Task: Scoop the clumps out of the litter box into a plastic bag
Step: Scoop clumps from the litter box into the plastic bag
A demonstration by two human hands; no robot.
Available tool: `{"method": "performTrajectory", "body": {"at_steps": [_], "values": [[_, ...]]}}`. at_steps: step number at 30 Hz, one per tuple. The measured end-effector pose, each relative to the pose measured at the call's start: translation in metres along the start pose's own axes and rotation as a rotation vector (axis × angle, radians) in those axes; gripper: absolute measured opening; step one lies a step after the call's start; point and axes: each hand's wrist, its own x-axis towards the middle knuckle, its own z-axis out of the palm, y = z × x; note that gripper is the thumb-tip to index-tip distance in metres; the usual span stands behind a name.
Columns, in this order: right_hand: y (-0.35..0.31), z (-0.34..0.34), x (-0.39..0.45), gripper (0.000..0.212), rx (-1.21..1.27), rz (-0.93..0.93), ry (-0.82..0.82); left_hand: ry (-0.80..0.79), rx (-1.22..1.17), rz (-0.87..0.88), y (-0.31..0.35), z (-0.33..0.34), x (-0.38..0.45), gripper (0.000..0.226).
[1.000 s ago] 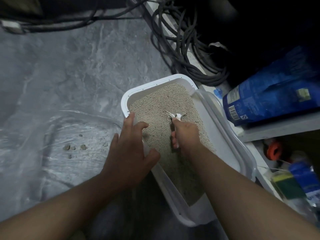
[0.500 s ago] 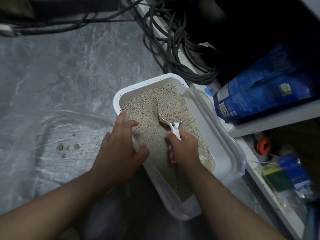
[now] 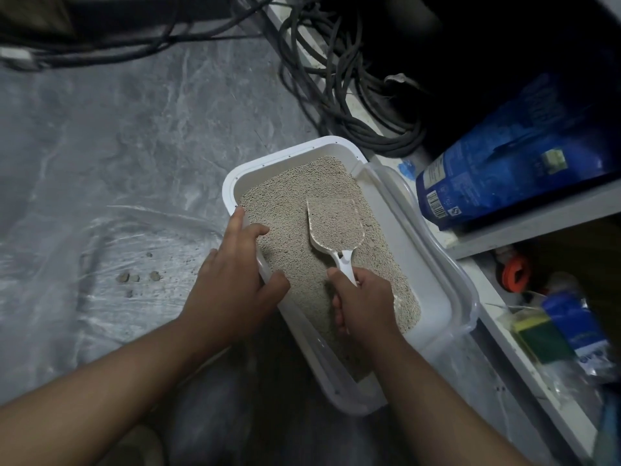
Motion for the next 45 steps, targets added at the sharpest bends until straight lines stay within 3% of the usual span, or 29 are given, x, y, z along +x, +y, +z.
{"method": "performTrajectory", "body": {"at_steps": [45], "values": [[-0.005,-0.002,-0.008,0.027,-0.010,-0.027,0.007,0.077,-0.026,0.044,-0.015,0.011,0.001,0.070]]}}
